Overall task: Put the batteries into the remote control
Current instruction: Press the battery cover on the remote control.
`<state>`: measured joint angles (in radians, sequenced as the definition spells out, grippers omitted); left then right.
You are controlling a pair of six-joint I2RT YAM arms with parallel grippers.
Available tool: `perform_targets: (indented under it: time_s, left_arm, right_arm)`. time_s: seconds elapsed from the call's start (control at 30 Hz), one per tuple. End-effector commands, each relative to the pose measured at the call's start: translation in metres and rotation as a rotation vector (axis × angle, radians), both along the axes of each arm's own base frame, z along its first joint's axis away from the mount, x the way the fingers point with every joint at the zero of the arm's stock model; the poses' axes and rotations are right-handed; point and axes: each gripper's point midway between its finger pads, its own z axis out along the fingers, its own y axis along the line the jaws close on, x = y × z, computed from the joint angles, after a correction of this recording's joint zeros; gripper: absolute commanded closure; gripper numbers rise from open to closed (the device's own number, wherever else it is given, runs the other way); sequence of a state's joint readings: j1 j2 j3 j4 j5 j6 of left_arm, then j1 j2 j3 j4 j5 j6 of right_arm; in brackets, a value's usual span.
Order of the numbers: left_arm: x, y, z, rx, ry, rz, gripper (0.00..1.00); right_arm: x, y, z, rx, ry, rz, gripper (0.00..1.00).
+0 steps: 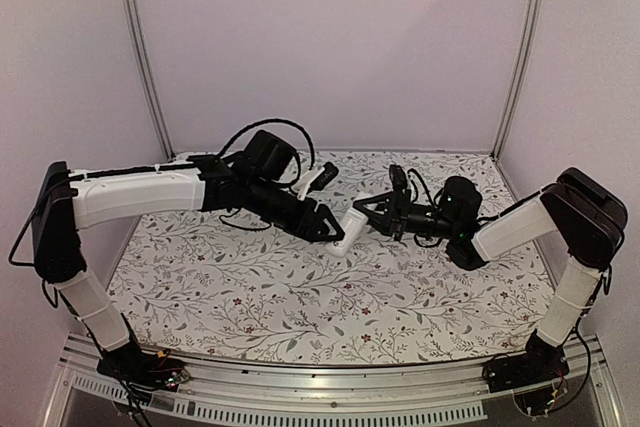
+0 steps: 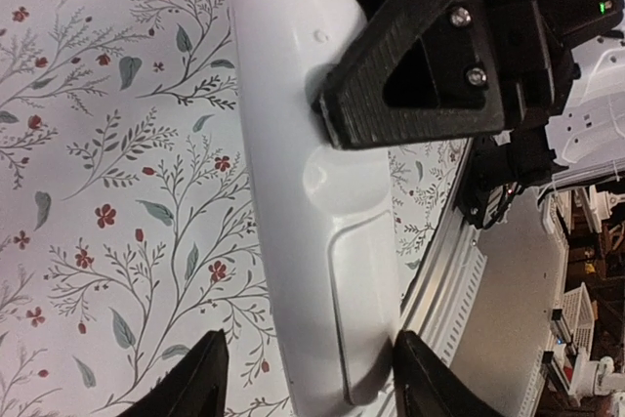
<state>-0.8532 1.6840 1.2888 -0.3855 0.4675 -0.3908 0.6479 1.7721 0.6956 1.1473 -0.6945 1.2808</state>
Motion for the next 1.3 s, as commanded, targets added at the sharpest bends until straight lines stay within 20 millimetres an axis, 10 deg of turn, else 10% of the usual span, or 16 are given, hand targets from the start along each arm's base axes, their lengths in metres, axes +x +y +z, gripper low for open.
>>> perform_targets:
  time_s: [0.0,1.27]
  left_arm:
    - [0.004,0.003,-0.015,0.085,-0.012,0.025,0.47]
    - [-0.032,0.025,-0.045,0.164,0.015,-0.095,0.46]
  right_arm:
    - [-0.005,0.005,0.023,0.062,-0.058,0.033,1.00]
    - [0.005,-0.014,0.063,0.171,-0.079,0.011,1.00]
